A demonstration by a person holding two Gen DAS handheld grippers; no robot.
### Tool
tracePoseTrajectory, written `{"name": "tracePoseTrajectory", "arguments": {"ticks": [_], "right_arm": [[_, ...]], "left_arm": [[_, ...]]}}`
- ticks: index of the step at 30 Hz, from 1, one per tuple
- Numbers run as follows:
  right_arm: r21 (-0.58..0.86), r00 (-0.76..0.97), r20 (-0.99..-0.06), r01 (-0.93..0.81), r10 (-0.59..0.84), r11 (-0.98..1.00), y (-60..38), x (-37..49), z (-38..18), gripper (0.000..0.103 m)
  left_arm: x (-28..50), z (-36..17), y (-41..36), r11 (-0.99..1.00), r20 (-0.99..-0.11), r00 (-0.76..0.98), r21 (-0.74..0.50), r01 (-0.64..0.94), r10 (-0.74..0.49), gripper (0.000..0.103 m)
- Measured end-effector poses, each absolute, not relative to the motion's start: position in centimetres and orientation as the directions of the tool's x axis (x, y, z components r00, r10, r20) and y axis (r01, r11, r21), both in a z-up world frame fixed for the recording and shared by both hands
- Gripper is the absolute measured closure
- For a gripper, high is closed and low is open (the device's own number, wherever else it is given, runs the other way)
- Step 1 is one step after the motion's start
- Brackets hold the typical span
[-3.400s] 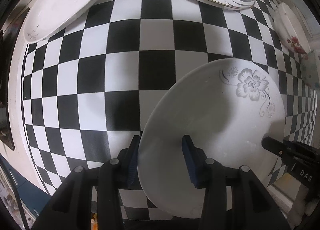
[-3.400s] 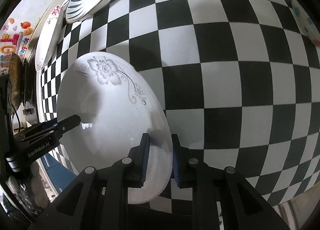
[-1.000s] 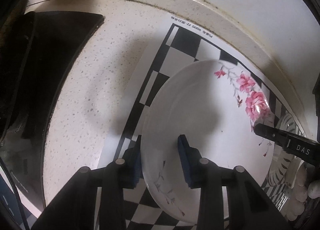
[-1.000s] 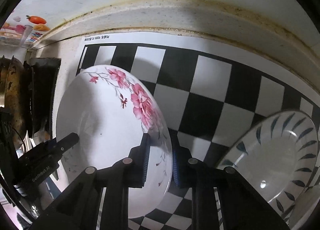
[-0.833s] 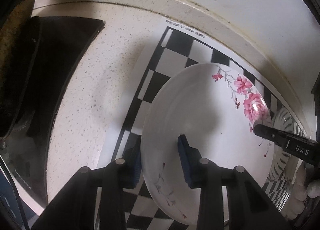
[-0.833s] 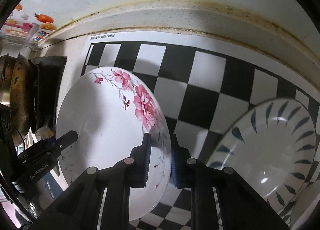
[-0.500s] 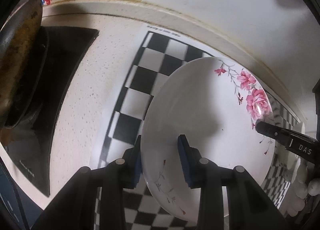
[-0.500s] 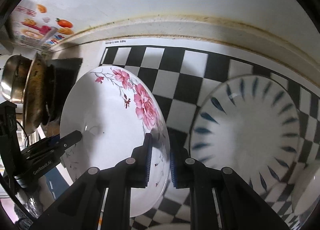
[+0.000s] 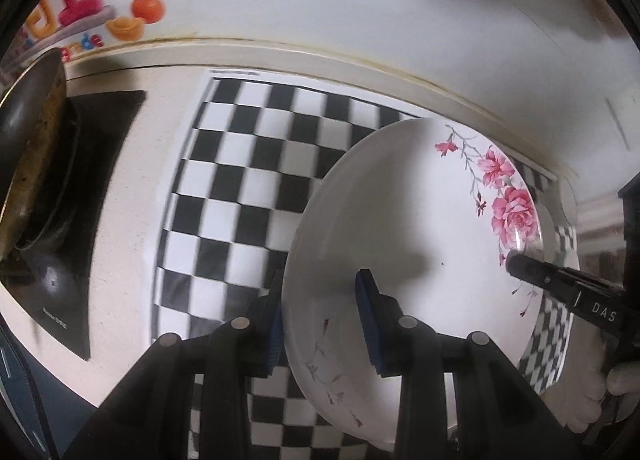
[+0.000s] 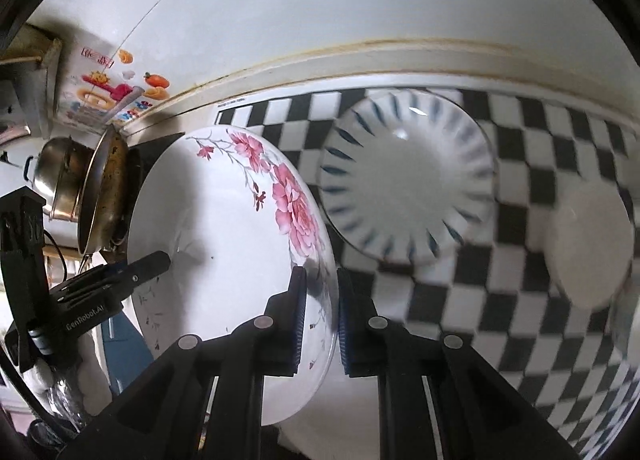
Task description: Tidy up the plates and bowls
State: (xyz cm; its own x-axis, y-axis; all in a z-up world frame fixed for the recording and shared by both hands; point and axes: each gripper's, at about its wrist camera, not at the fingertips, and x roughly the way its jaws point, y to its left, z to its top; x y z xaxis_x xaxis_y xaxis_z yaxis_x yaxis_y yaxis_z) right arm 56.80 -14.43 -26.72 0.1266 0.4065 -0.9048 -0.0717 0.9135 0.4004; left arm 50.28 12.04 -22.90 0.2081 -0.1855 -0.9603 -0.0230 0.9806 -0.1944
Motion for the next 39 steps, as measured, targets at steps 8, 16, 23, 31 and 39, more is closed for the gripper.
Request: {"name": "tracePoseTrajectory", "arguments": {"ticks": [8,16,23,31,39], "right_arm": [[0.405,0.148,-0.905,0.014,0.399,0.914,-19.4,50.2,-27.5,0.087],[0.383,0.088,-0.923,0.089,0.376,0.919,-22.7,45.1,-31.9,0.087],[0.381,0.028,-0.925,0.118,0.38,0.917,-23.4,43.2,-35.6,0.087],[0.361,-0.016,-0.931,0.086,0.364,0.929,-22.7,42.8,-37.4,0.087],[0.338,-0.027,-0.94,0.045,0.339,0.94,-21.8,43.1,-37.5,0.087]], "left_arm": [[47.4,-25.1,6.8,0.977,-0.968,0.136,-0.199,0.082,-0.209,0.072],[44.1,-29.2,3.0,0.973,-0.979,0.024,-0.196,0.125,-0.2,0.072],[42.8,-32.3,2.2,0.975,-0.981,-0.062,-0.189,0.116,-0.182,0.072],[42.2,-32.8,2.1,0.981,-0.986,-0.074,-0.156,0.116,-0.149,0.072],[41.7,-33.5,1.3,0.987,-0.993,-0.086,-0.088,0.136,-0.077,0.072]]}}
